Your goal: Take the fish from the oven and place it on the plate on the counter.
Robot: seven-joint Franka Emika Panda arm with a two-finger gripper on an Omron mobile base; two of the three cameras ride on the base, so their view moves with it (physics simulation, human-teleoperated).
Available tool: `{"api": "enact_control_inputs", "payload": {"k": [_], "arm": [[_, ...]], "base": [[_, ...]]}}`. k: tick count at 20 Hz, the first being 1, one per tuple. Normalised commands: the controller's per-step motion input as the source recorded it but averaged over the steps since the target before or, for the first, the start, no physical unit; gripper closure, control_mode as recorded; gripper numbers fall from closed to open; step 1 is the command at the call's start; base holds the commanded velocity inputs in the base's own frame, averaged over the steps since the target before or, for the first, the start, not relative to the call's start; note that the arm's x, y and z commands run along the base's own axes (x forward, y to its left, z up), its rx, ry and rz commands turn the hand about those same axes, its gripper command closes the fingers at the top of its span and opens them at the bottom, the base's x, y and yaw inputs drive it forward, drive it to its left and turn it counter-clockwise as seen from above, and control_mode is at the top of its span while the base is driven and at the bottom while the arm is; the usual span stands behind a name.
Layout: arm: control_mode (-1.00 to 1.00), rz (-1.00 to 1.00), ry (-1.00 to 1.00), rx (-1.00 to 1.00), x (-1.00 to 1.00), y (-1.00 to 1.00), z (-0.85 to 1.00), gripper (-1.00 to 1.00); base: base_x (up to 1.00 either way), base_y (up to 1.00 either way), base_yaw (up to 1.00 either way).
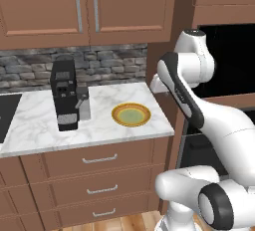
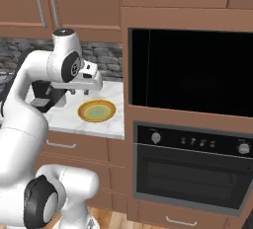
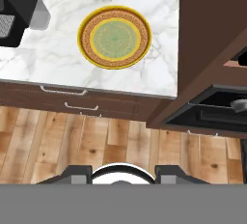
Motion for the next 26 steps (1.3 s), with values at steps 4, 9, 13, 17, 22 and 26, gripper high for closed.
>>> {"api": "enact_control_inputs", "payload": {"k": [4,9,13,17,22,26], "arm": [[-1.00,-0.01,-0.07,0.00,-0.39,0.00,0.00,-1.00],[-1.00,-0.02,-0.06,0.00,-0.97,0.00,-0.19,-1.00],[-1.00,-0.16,-0.18,0.00,-1.00,0.01,-0.16,-1.00],[-1.00,-0.42,-0.23,0.00,-0.87,-0.02,-0.11,-1.00],[-1.00,-0.41,-0.24,0.15,-0.64,-0.15,-0.19,-1.00],[-1.00,-0.30,-0.33,0.24,-0.58,-0.29,-0.23,-1.00]], "base": [[0.00,0.00,0.00],[0.00,0.00,0.00],[0.00,0.00,0.00],[0.00,0.00,0.00],[0.00,0.00,0.00],[0.00,0.00,0.00]]}}
